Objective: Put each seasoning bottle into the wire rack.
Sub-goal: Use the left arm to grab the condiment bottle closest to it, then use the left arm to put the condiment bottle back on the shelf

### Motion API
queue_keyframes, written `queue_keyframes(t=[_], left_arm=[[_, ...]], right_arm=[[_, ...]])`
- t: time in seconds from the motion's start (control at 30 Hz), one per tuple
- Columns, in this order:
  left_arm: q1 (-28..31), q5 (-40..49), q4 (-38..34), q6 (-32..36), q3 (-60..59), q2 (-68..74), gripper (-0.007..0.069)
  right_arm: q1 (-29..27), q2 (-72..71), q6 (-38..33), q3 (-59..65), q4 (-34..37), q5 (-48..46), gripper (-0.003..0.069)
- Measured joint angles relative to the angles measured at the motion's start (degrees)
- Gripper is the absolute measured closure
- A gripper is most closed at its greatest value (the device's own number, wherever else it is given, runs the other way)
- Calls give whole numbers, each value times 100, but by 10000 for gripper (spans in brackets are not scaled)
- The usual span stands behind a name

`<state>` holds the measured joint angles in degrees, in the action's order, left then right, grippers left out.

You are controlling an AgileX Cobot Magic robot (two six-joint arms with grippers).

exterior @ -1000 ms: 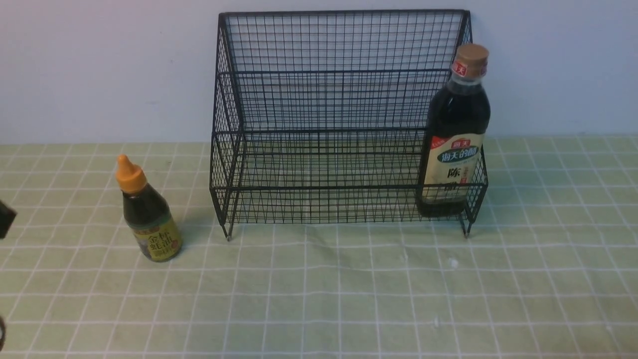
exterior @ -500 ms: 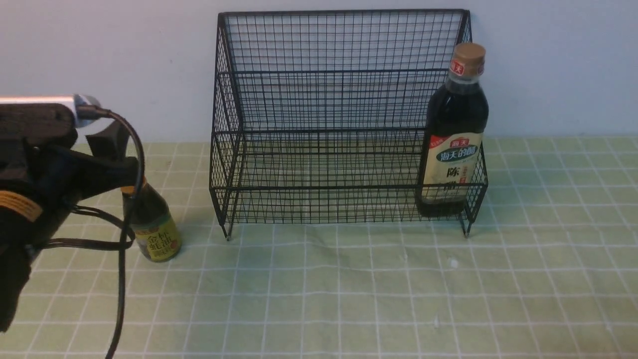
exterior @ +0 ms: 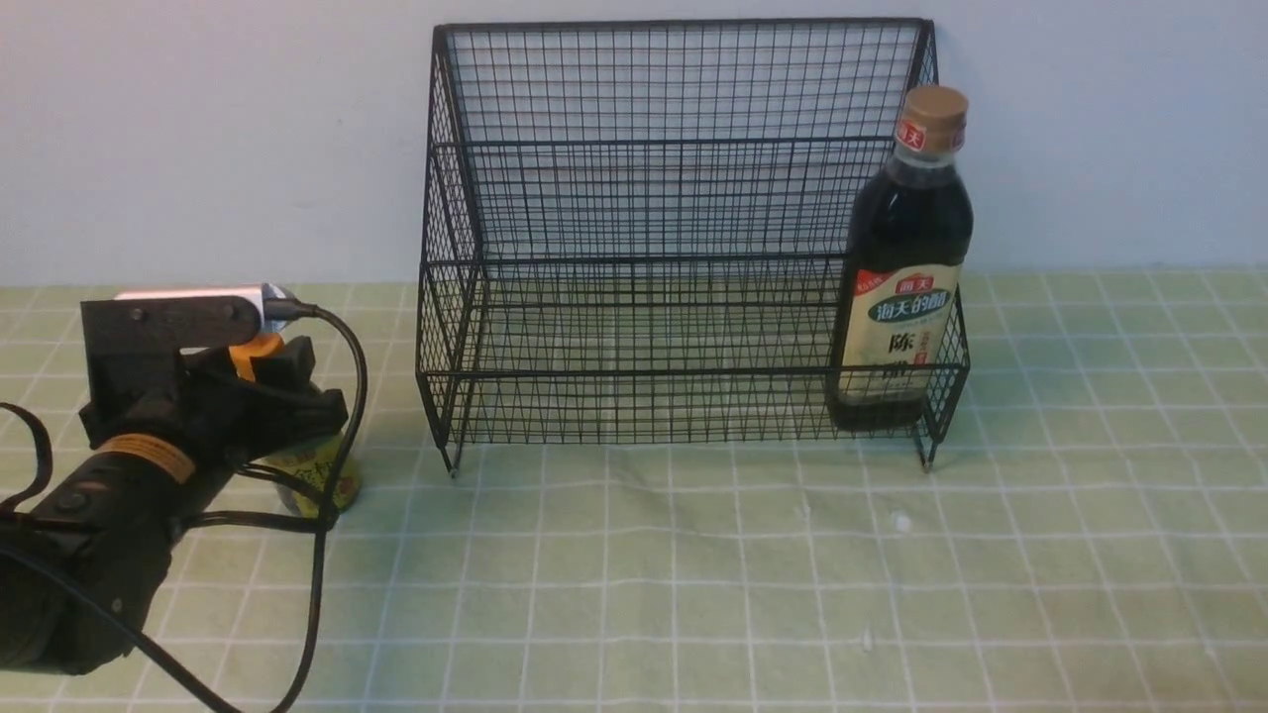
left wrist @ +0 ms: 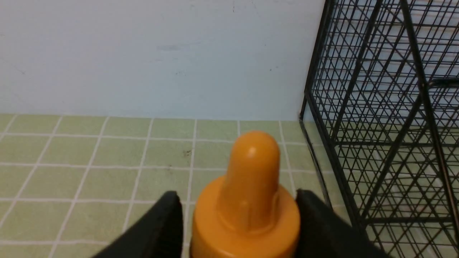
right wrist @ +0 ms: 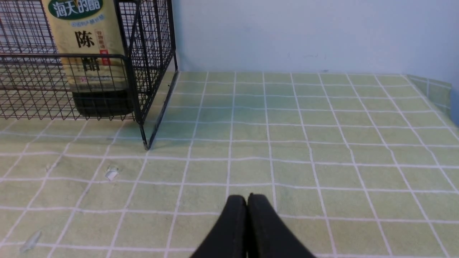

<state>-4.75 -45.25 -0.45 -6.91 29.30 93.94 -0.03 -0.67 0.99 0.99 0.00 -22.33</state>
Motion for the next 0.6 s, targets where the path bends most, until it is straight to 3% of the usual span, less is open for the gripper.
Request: queue_keyframes(t=[0.13, 0.33, 0.6], left_arm=[[0, 106, 45, 20, 6, -108, 344], [0, 938, 124, 63, 112, -910, 344], [-270, 2943, 475, 89, 1249, -2203, 344]], right_arm=[[0, 0, 0, 0, 0, 0, 673], [0, 0, 0, 0, 0, 0, 673], [0, 0, 0, 0, 0, 0, 673]])
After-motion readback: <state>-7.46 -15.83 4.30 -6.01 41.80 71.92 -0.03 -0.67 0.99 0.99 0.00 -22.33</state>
